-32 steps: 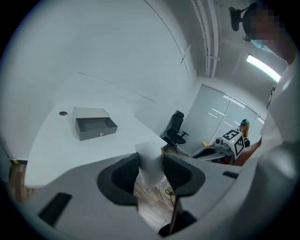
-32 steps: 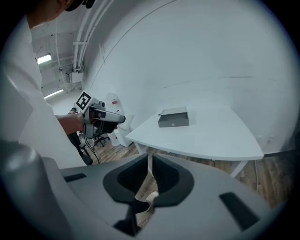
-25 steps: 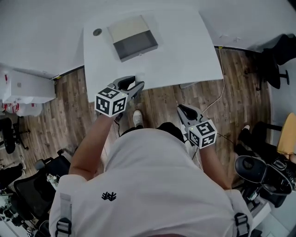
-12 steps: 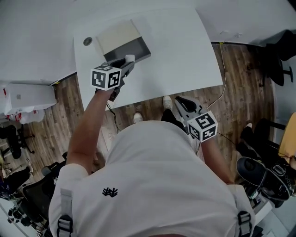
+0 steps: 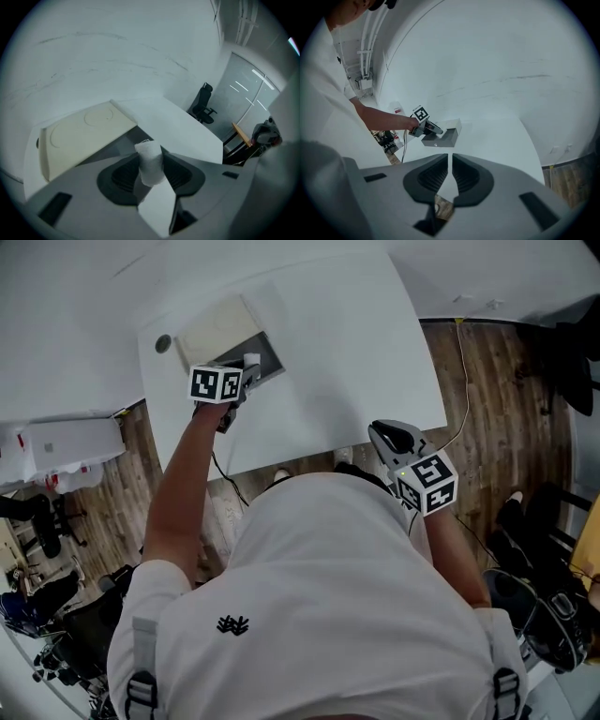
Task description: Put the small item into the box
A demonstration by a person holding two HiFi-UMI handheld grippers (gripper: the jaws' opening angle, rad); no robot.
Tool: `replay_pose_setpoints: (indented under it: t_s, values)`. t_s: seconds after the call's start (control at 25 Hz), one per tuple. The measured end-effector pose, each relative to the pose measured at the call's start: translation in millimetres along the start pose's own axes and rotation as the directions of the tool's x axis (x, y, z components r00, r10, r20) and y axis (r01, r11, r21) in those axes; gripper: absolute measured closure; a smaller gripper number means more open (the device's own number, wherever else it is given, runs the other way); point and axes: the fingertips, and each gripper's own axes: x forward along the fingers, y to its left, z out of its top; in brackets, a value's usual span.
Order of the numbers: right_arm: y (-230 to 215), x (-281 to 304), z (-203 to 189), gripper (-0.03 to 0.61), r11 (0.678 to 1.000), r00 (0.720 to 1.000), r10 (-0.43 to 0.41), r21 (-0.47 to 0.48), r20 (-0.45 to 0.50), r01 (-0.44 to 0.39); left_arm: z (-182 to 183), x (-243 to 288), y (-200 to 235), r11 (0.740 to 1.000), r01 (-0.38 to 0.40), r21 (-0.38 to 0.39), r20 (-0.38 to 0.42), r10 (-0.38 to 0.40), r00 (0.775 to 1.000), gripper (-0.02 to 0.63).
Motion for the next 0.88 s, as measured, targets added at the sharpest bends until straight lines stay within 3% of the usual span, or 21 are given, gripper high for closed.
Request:
replay_pose_setpoints:
  t_s: [0.28,0.56,0.88]
  values:
    - [-35,-15,-15,0.548,1.0,0.999,0.008,0.021,-0.033,-0.007,-13,35,13,1.0,-0.031,-0.006,-0.128,0.03,0.991,0.443]
    - [-59,-24,-23,0.548,0.998,0.998,0.022,0.053,-0.055,-0.019,-29,58,16,0.998,-0.065,0.019,-0.248,0.067,0.966,0.44]
    - [-71,-18,-18,0.548,0.997,0.997,0.052,0.06,-0.062,-0.049,-30,60,16,0.997,-0.07,0.013,-0.287,0.071,0.955,0.43]
